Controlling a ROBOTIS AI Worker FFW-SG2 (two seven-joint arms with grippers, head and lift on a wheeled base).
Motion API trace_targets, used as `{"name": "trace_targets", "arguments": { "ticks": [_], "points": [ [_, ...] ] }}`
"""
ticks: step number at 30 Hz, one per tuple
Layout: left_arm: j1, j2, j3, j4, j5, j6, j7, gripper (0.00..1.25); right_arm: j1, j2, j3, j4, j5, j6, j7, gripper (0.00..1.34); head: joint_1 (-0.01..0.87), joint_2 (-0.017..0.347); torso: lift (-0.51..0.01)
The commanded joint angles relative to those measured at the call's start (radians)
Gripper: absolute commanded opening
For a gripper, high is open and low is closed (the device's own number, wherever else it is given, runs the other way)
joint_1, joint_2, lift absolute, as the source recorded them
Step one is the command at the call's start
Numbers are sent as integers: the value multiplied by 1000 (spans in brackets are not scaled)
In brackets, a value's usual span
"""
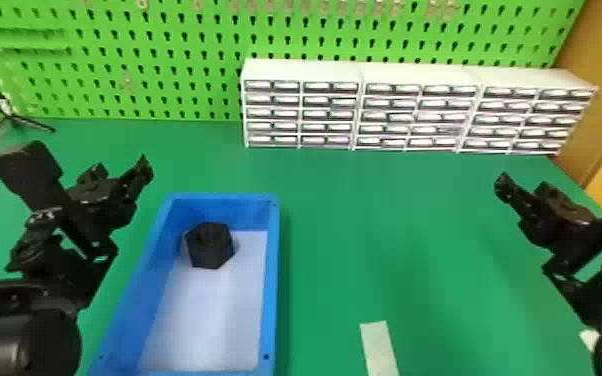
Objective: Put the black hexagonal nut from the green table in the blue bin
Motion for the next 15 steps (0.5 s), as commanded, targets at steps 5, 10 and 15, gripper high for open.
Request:
{"name": "trace_targets", "arguments": {
  "ticks": [5, 10, 15],
  "points": [
    [-9, -1, 21, -1, -5, 0, -13, 749, -19, -7, 33, 12, 18, 0, 0, 856, 692, 8, -97],
    [-12, -1, 38, -1, -11, 0, -21, 749, -38, 6, 50, 18, 37, 3, 0, 856, 692, 8, -97],
    [-15, -1, 39, -1, -11, 0, -21, 749, -46, 2, 67, 24, 38, 3, 0, 858, 692, 8, -97]
  ]
}}
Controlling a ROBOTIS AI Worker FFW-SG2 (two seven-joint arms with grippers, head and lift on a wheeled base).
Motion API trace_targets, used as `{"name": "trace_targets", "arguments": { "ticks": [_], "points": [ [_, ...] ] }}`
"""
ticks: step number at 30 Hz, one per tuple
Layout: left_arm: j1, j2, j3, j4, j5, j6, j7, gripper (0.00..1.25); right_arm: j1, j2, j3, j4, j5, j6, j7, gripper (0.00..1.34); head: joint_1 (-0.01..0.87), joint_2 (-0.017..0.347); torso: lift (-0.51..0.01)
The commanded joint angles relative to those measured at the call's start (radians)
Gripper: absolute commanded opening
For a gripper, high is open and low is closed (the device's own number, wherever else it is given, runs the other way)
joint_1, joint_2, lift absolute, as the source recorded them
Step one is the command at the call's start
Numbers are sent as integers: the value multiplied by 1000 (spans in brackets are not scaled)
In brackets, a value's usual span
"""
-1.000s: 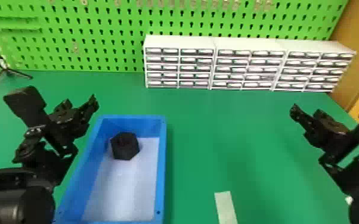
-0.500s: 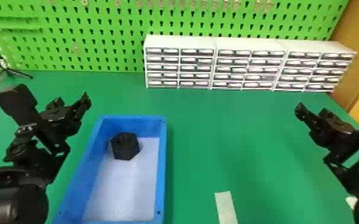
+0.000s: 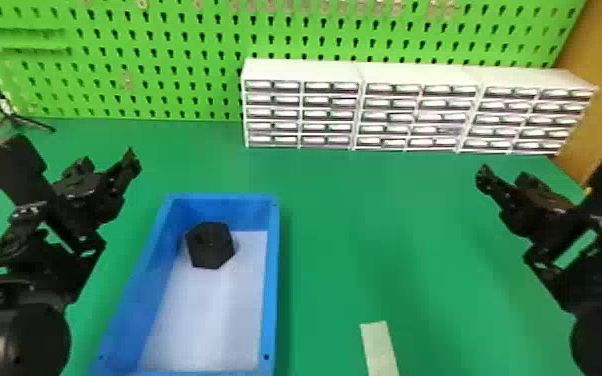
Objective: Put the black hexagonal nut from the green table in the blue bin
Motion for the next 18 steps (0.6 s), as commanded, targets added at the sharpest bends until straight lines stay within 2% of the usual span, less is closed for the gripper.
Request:
{"name": "trace_targets", "arguments": {
  "ticks": [1, 18],
  "points": [
    [-2, 0, 3, 0, 0, 0, 0, 749, -4, -3, 14, 6, 0, 2, 0, 858, 692, 8, -97],
    [4, 0, 1, 0, 0, 0, -4, 749, 10, 1, 11, 8, -3, 7, 0, 858, 692, 8, -97]
  ]
}}
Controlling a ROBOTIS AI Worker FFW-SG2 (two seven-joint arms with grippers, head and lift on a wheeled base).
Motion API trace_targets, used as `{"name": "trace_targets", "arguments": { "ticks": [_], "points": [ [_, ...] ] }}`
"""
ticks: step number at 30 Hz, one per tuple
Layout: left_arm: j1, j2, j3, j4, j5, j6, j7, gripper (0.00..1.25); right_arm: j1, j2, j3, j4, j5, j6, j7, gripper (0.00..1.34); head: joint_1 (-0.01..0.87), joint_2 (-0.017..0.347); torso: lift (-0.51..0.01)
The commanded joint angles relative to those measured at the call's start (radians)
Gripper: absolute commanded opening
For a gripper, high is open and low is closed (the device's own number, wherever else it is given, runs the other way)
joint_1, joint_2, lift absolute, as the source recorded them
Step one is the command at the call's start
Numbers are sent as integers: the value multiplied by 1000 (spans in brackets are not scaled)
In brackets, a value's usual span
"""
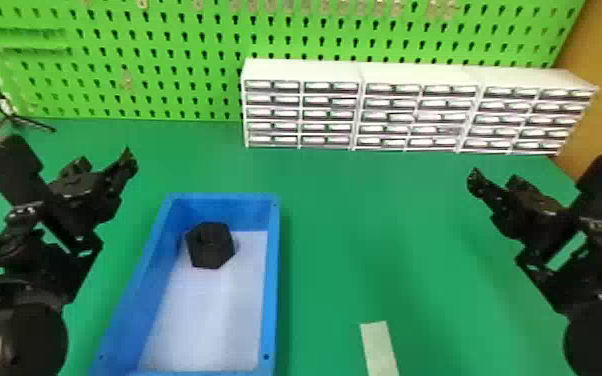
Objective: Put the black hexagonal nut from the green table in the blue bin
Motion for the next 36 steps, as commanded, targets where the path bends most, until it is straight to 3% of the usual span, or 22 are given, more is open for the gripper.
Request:
{"name": "trace_targets", "arguments": {
  "ticks": [1, 36],
  "points": [
    [2, 0, -4, 0, 0, 0, -1, 749, 5, 0, -6, 0, -2, 0, 0, 858, 692, 8, -97],
    [0, -2, -35, 2, -14, 0, 1, 749, 22, -2, -23, -9, -14, 5, 0, 854, 692, 8, -97]
  ]
}}
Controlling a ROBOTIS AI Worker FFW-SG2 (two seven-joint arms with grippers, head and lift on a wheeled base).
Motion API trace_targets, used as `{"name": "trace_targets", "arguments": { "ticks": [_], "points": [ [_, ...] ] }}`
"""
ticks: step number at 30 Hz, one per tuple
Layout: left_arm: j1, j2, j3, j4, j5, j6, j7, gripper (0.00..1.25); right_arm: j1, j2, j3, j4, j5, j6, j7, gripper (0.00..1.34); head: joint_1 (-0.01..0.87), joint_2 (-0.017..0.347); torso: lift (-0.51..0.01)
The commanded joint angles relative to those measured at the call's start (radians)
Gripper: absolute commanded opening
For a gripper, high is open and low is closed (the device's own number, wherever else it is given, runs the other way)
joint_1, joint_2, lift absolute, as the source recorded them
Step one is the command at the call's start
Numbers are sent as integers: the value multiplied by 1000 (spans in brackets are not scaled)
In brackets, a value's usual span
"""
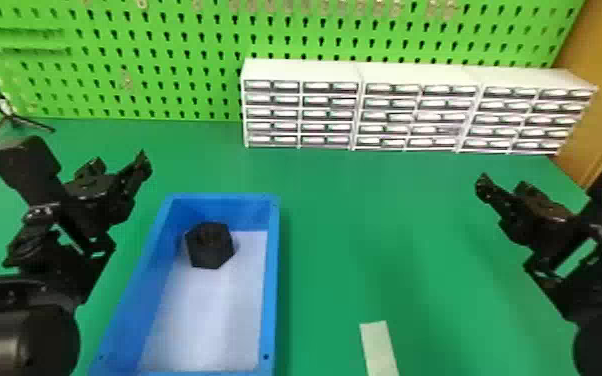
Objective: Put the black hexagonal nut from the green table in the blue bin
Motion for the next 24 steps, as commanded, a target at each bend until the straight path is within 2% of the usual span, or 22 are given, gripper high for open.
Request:
{"name": "trace_targets", "arguments": {
  "ticks": [1, 13, 24],
  "points": [
    [0, 0, 2, 1, 1, 0, 0, 749, 2, 0, -1, 0, -1, 1, 0, 854, 692, 8, -97],
    [0, 0, 6, 1, 1, -1, 0, 749, 1, 2, 3, 0, -1, 2, 0, 854, 692, 8, -97],
    [-3, 0, 13, 1, 5, -1, 0, 749, -7, -11, 9, 0, 4, 13, 0, 854, 692, 8, -97]
  ]
}}
